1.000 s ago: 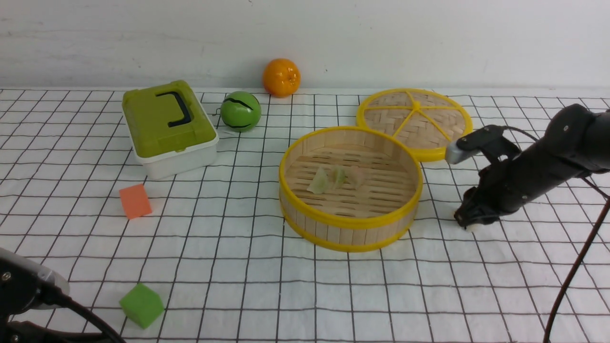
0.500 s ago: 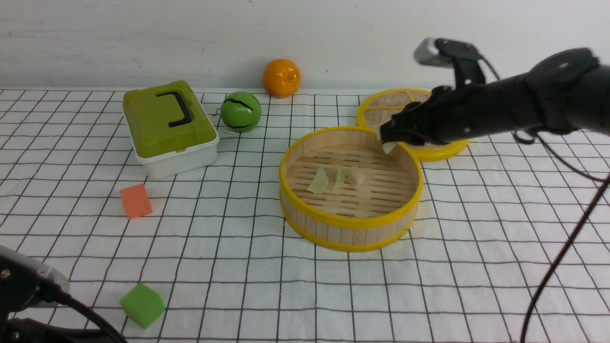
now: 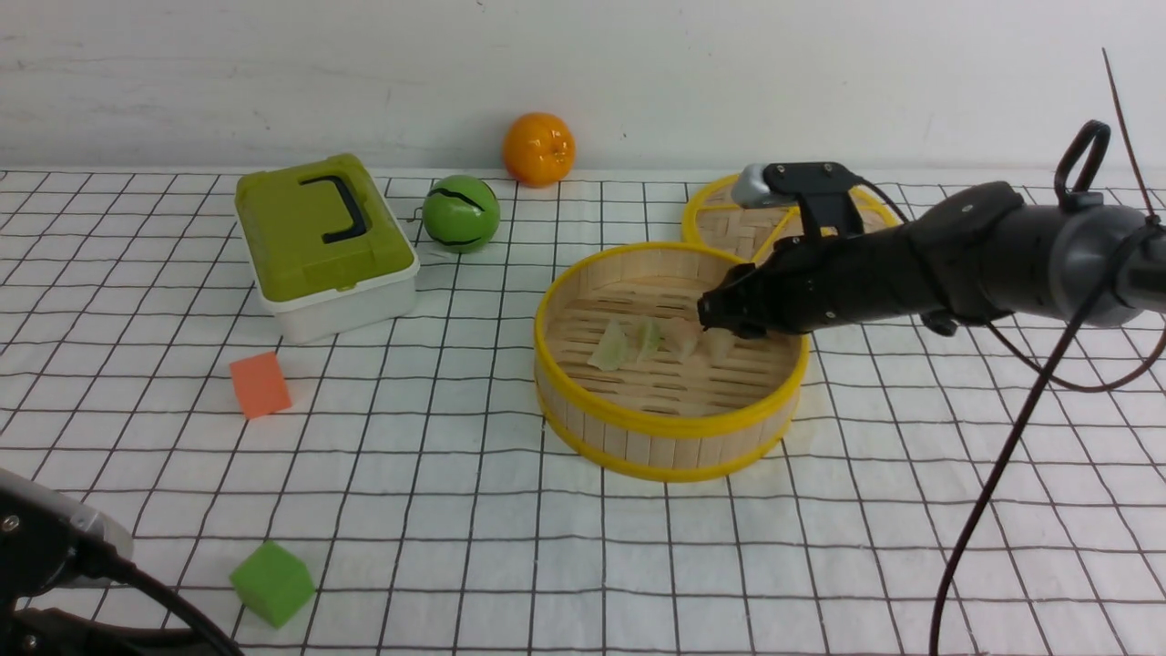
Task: Put the dumplings into the steamer on the table with the white tablecloth.
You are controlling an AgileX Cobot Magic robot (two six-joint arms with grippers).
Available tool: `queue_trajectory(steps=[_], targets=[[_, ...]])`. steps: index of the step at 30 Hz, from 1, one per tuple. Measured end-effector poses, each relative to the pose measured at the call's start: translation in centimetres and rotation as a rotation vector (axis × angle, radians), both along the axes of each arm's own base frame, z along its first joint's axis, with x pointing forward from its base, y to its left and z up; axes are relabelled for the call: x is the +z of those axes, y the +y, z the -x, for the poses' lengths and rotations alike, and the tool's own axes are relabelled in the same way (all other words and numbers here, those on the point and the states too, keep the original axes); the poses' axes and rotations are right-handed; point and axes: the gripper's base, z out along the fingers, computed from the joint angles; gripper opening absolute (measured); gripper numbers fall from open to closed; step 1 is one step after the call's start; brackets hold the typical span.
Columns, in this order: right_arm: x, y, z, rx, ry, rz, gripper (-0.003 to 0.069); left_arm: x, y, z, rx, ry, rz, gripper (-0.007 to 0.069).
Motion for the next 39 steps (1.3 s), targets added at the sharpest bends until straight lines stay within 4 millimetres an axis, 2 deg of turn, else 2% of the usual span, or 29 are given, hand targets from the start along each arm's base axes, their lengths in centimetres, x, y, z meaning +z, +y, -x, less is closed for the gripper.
queue_trajectory(steps=[1, 5, 7, 9, 10, 11, 12, 13, 14, 15, 17, 18, 19, 20, 22, 24, 25, 26, 27, 28, 30, 34, 35, 39], targets=[[0.0, 0.0, 0.0, 0.002, -0.002, 0.004, 0.0382, 0.0, 0.0, 0.0, 0.000, 0.000, 0.000, 0.0086], [0.8, 0.0, 0.3, 0.027, -0.004, -0.006, 0.0431, 0.0, 0.0, 0.0, 0.000, 0.000, 0.000, 0.0091], [3.1, -0.4, 0.9, 0.055, -0.024, -0.025, 0.0429, 0.0, 0.0, 0.0, 0.000, 0.000, 0.000, 0.0092], [6.6, -1.1, 2.0, 0.091, -0.074, -0.033, 0.0400, 0.0, 0.0, 0.0, 0.000, 0.000, -0.001, 0.0093], [9.1, -1.7, 3.1, 0.117, -0.120, -0.023, 0.0365, 0.0, 0.0, 0.0, 0.000, 0.000, -0.001, 0.0094], [10.1, -2.0, 3.4, 0.119, -0.140, -0.021, 0.0351, 0.0, 0.0, 0.0, 0.000, 0.000, -0.001, 0.0094], [11.9, -2.5, 4.4, 0.147, -0.169, -0.002, 0.0320, 0.0, 0.0, 0.0, 0.000, -0.001, 0.000, 0.0097], [15.2, -3.3, 6.3, 0.176, -0.231, 0.024, 0.0263, 0.0, 0.0, 0.0, 0.000, -0.001, 0.000, 0.0099], [17.4, -4.0, 8.0, 0.196, -0.265, 0.050, 0.0211, 0.0, 0.0, 0.0, 0.000, -0.001, 0.000, 0.0101], [17.7, -4.2, 8.3, 0.206, -0.266, 0.063, 0.0190, 0.0, 0.0, 0.0, 0.000, -0.001, 0.000, 0.0101], [22.4, -5.8, 13.0, 0.220, -0.325, 0.125, 0.0045, 0.0, 0.0, 0.0, 0.000, -0.001, 0.000, 0.0104], [23.7, -6.4, 14.7, 0.214, -0.328, 0.141, 0.0008, 0.0, 0.0, 0.0, 0.000, -0.001, 0.000, 0.0104], [24.0, -6.4, 15.1, 0.214, -0.328, 0.142, 0.0008, 0.0, 0.0, 0.0, 0.000, -0.001, 0.000, 0.0105], [25.4, -7.0, 17.4, 0.195, -0.320, 0.154, -0.0017, 0.0, 0.0, 0.0, 0.000, -0.001, 0.000, 0.0107], [26.7, -7.4, 20.7, 0.173, -0.291, 0.155, -0.0019, 0.0, 0.0, 0.0, 0.000, -0.001, 0.000, 0.0111], [26.7, -7.6, 23.6, 0.169, -0.270, 0.149, -0.0017, 0.0, 0.0, 0.0, 0.000, -0.001, 0.000, 0.0111], [26.7, -7.6, 23.6, 0.169, -0.266, 0.147, -0.0016, 0.0, 0.0, 0.0, 0.000, -0.001, 0.000, 0.0111], [26.3, -7.7, 26.1, 0.170, -0.259, 0.147, -0.0012, 0.0, 0.0, 0.0, 0.000, -0.001, 0.000, 0.0111], [25.7, -7.8, 27.4, 0.169, -0.252, 0.152, -0.0011, 0.0, 0.0, 0.0, 0.000, -0.001, 0.000, 0.0113], [25.2, -7.9, 27.5, 0.170, -0.240, 0.156, -0.0011, 0.0, 0.0, 0.0, 0.000, -0.001, 0.000, 0.0113], [22.9, -8.3, 31.0, 0.156, -0.224, 0.184, -0.0009, 0.0, 0.0, 0.0, 0.000, -0.001, 0.000, 0.0116], [18.6, -9.3, 34.6, 0.130, -0.200, 0.277, -0.0008, 0.0, 0.0, 0.0, 0.000, -0.001, 0.000, 0.0122], [18.0, -9.4, 34.8, 0.128, -0.190, 0.289, -0.0008, 0.0, 0.0, 0.0, 0.000, -0.001, 0.000, 0.0122], [12.9, -10.5, 37.7, 0.071, -0.224, 0.393, -0.0007, 0.0, 0.0, 0.0, 0.000, -0.001, 0.000, 0.0125]])
